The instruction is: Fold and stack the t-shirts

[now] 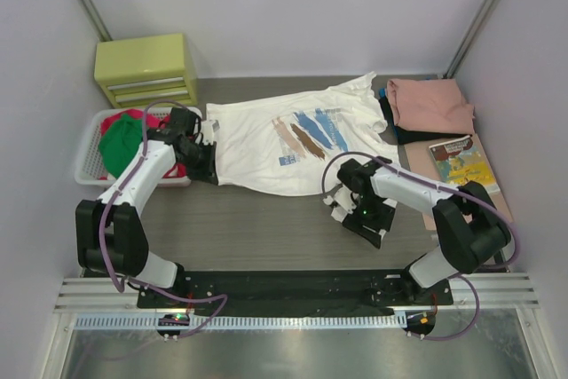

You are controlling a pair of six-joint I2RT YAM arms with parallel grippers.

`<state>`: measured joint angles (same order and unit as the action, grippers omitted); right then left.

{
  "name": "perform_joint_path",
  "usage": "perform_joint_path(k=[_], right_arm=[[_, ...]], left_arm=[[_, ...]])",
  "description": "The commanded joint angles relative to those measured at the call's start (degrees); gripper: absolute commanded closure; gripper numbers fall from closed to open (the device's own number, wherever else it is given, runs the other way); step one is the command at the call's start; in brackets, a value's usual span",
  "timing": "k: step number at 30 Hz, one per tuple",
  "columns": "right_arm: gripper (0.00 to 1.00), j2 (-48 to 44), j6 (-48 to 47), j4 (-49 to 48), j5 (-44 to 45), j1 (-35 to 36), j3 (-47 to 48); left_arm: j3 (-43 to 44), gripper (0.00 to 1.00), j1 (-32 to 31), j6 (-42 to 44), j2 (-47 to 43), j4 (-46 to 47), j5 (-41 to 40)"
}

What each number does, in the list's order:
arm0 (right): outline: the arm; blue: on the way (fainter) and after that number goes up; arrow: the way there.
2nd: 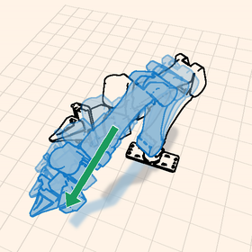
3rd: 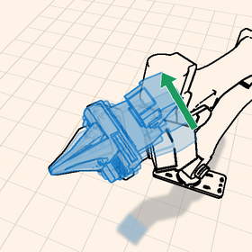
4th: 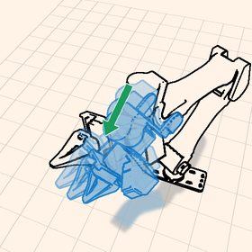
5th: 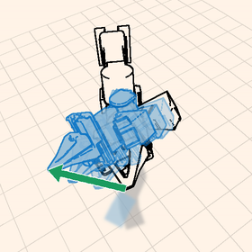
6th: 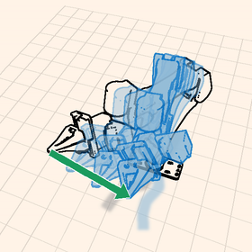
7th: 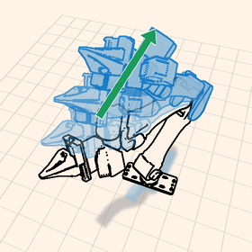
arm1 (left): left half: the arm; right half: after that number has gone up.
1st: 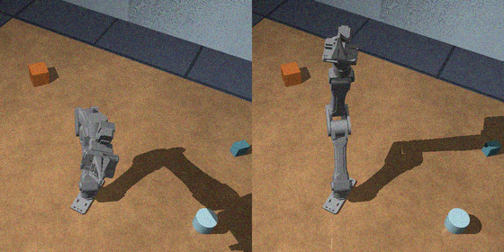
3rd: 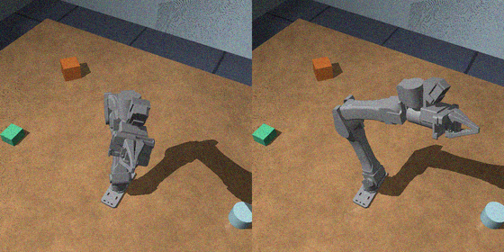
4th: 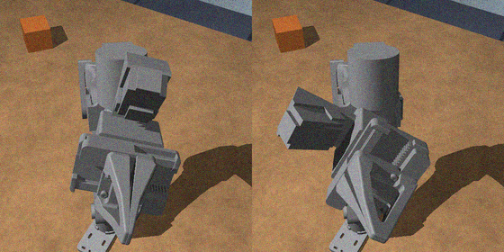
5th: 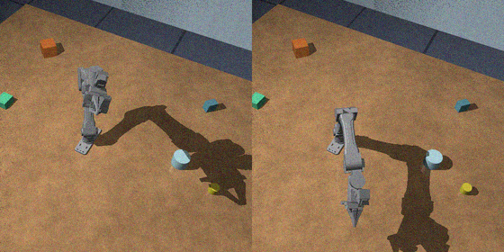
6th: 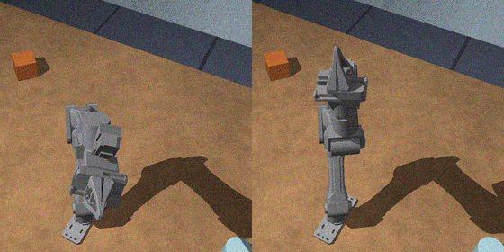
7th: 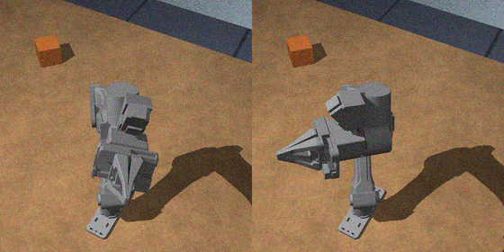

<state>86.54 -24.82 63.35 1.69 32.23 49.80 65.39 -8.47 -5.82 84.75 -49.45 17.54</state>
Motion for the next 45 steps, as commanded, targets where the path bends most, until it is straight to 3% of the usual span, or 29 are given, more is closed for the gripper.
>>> perform_joint_path(k=[1,4,6,7,8,10,14,17,20,24,27,28,29,37,45], right_arm=[[0.37,2.40,0.74,0.72,-0.55,2.31,0.30],[0.37,4.42,1.00,-0.51,-0.03,2.84,0.73],[0.66,5.39,1.52,-1.65,0.33,3.02,0.91],[0.76,6.00,1.79,-2.09,0.76,3.10,0.91],[0.80,6.35,1.88,-2.27,0.94,3.10,1.00],[0.76,6.71,2.23,-2.71,1.73,3.10,0.74],[0.44,5.66,2.23,-3.59,2.61,3.10,0.56],[0.31,4.34,2.32,-3.85,3.23,3.10,1.09],[0.28,4.16,2.14,-4.20,3.31,3.10,1.09],[0.45,5.39,2.14,-4.73,4.28,3.10,0.82],[0.72,5.83,2.32,-5.08,4.98,3.10,0.82],[0.90,5.92,2.49,-5.17,5.16,3.10,0.82],[0.99,5.92,2.84,-5.17,5.25,3.10,0.82],[0.99,0.84,3.55,-4.38,8.23,3.10,2.22],[0.99,-0.41,4.52,-3.94,13.59,1.61,12.94]], left_arm=[[1.24,1.00,0.12,0.02,-0.20,1.55,-0.58],[0.97,1.00,0.03,0.20,-0.29,1.46,-0.66],[0.97,1.00,0.12,0.29,-0.46,1.46,-0.58],[0.89,1.00,0.12,0.37,-0.55,1.46,-0.58],[0.71,1.00,0.12,0.46,-0.81,1.38,-0.58],[0.71,1.00,0.03,0.55,-0.99,1.20,-0.32],[0.36,1.00,0.12,0.55,-1.17,1.29,-0.14],[0.45,1.00,0.12,0.64,-0.99,1.55,-0.22],[0.36,1.00,0.12,0.64,-0.82,1.64,-0.31],[0.71,1.00,0.03,0.46,-0.81,1.64,-0.22],[0.53,1.00,0.12,0.64,-1.25,1.46,-0.22],[0.62,1.00,0.12,0.73,-1.34,1.38,-0.23],[0.36,1.00,0.12,0.90,-1.52,1.38,-0.23],[-0.70,1.00,0.12,1.08,-1.43,1.99,-0.31],[-1.22,1.00,0.12,1.69,-1.25,2.08,0.30]])
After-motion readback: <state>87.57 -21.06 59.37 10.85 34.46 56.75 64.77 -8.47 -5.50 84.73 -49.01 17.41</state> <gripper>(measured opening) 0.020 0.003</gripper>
